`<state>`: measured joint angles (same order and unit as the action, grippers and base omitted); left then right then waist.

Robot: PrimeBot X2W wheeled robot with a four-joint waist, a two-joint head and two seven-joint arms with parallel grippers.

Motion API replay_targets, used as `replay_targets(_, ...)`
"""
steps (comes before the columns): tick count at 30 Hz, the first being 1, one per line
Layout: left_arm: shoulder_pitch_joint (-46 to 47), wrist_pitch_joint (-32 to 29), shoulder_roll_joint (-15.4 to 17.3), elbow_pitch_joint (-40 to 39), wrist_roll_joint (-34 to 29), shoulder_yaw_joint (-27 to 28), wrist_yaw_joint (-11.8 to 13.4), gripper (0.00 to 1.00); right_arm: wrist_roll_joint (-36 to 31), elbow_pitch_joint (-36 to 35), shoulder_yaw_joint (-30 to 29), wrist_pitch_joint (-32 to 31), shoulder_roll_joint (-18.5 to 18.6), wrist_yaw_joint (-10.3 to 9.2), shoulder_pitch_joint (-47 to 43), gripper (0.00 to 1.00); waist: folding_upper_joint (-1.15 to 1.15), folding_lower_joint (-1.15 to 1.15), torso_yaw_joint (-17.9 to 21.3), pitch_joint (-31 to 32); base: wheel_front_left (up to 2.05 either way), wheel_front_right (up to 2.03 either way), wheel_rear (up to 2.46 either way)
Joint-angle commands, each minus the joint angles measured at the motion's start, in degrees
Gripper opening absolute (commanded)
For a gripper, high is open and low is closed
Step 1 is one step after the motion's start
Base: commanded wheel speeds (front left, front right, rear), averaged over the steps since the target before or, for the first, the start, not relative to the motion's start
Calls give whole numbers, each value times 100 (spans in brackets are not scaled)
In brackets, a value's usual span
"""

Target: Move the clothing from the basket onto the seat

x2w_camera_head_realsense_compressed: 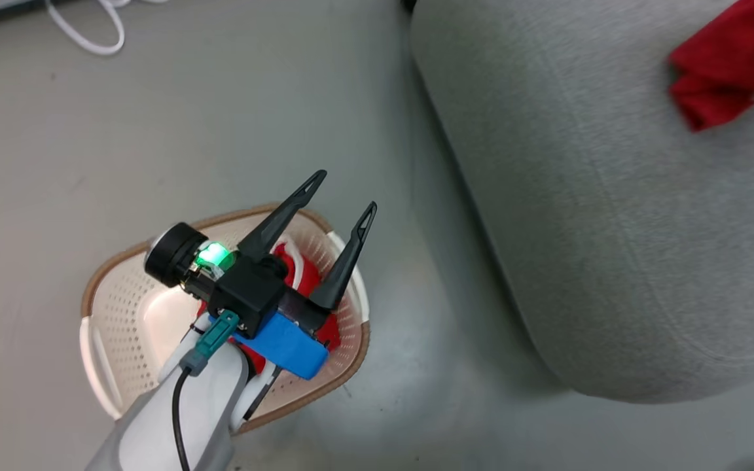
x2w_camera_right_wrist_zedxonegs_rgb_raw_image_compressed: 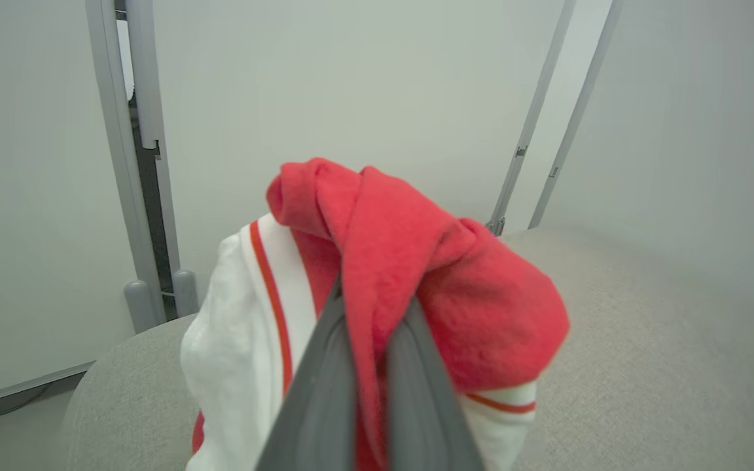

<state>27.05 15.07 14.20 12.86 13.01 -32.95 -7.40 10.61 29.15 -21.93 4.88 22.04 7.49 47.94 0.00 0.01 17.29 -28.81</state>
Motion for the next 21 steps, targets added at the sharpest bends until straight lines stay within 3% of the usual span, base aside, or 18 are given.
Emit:
replay_targets(1,104,16,35,-39,-22,8,-9,100,57,24,-81,52,69,1,118,0,0,-1,-407,-462,0,0,0)
replay_targets(7,270,16,189,-221,-135,-73,-9,100,183,515,-602,232,308,1,283,0,0,-1,-638,-913,0,0,0)
replay_targets(21,328,16,228,-320,-191,-50,-8,100,-9,1895,-707,834,111,1,244,0,0,-1,-653,-1003,0,0,0)
